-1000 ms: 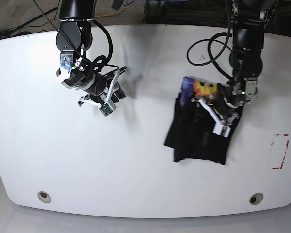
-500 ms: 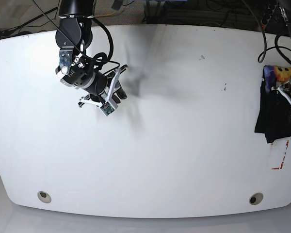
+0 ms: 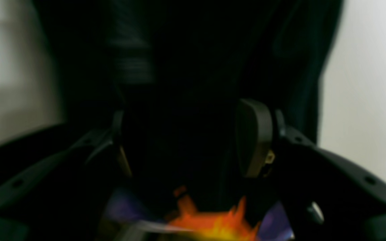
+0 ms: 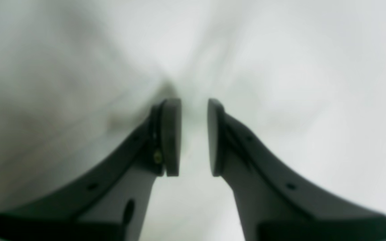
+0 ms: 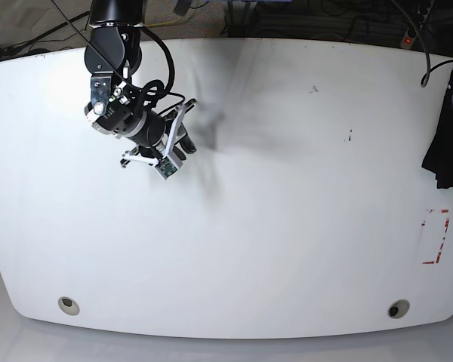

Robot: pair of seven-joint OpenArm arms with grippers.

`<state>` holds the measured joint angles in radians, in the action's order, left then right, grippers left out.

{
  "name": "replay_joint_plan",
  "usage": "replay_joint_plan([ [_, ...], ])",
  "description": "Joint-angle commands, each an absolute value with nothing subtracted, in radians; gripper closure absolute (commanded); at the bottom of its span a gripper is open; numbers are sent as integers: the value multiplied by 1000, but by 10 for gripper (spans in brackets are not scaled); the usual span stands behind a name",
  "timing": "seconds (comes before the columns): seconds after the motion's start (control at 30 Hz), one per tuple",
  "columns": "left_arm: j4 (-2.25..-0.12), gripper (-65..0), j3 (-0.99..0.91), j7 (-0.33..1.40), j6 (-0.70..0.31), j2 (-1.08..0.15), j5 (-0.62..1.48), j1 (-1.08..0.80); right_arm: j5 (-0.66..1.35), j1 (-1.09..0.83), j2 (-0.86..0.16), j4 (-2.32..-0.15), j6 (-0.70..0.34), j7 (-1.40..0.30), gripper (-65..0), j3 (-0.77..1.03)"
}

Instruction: Fold the T-shirt properly

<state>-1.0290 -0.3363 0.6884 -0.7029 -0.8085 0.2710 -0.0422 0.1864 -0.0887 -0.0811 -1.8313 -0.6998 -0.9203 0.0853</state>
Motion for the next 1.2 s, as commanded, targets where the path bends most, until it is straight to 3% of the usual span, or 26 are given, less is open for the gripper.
replay_joint_plan([
  [0.0,-1288,-374,-446,739,-698,-794,274,-85,179,-70,-104,-1853,-698,-858,-122,117],
  [0.2,-1537,-374,-424,656,-659,-593,193,-84,-76,-70,-59,-1822,-698,-621,-130,203],
  [0.4,-1593,-374,-288,240,-493,-331,28,-110,-257,-102,-27,-1669,-698,-188,-130,358],
  [0.5,-1557,-372,-255,101,-403,-249,25,-147,-262,-143,-31,-1601,-628,-28,-130,417],
  [0.77,-1575,-372,-200,-93,-196,-124,28,-371,-133,-348,-99,-1570,-516,82,-132,430],
  [1.17,-1880,-372,-202,-113,-197,18,28,-920,147,-743,-107,-1756,-504,81,-130,430],
])
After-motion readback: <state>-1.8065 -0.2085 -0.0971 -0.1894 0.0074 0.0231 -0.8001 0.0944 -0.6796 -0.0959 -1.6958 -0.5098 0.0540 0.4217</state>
